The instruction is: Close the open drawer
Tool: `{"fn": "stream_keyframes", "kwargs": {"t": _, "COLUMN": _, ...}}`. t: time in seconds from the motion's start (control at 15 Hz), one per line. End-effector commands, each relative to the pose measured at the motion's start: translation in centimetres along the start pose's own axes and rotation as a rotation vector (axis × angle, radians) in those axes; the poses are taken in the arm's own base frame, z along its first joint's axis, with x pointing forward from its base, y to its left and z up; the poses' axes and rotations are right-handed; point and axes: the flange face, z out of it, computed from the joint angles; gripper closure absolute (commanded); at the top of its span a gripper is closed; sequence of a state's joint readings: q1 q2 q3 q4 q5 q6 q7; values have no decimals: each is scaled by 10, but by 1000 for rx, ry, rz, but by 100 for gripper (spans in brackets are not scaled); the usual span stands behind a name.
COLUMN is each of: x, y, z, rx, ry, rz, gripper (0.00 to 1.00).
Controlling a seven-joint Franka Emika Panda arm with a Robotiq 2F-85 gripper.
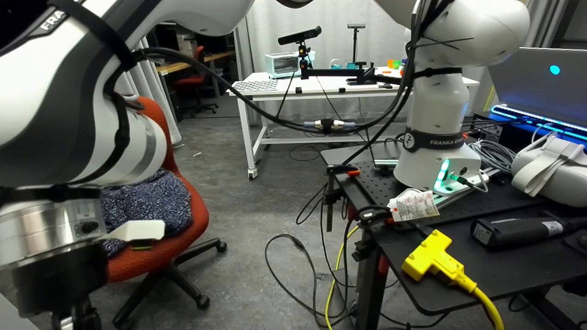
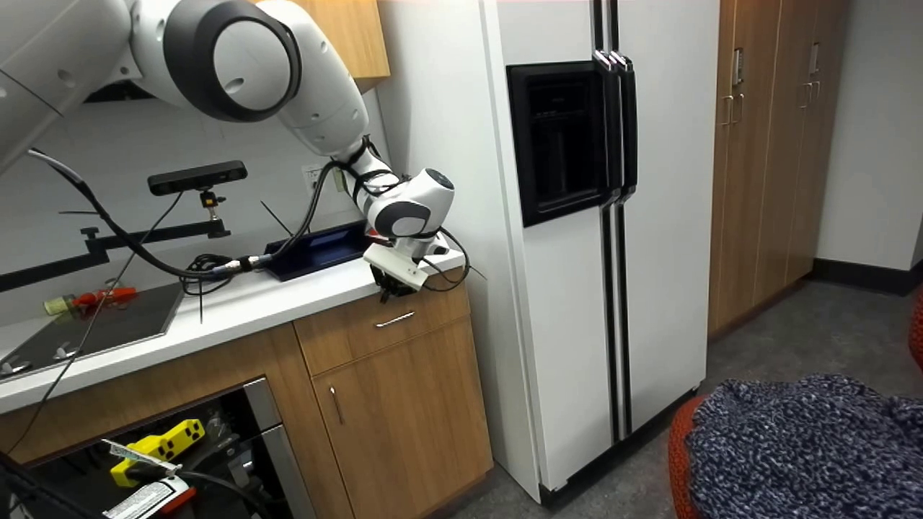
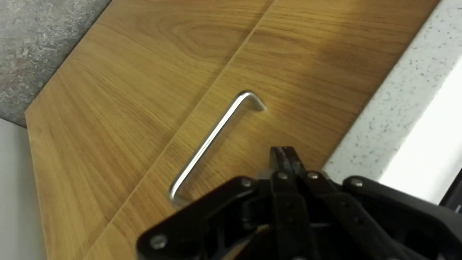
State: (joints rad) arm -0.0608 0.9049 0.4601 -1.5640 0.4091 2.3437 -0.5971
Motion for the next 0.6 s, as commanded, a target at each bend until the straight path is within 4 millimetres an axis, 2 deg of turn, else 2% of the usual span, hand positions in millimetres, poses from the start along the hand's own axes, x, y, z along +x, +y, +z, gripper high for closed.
{"fn": "stream_keyframes", "kwargs": {"t": 0.0, "x": 1, "y": -21, "z": -31, "rx": -75, "ry": -40, "rz": -59, "gripper": 100}}
{"fn": "stream_keyframes", "kwargs": {"t": 0.27, "x": -8, "y": -49, "z": -64, "rx": -161, "ry": -51, "rz": -114, "gripper": 100}}
{"fn": "stream_keyframes", "kwargs": {"t": 0.53, "x": -24, "y": -92, "z": -96, "rx": -217, "ry": -31, "rz": -153, "gripper": 100}}
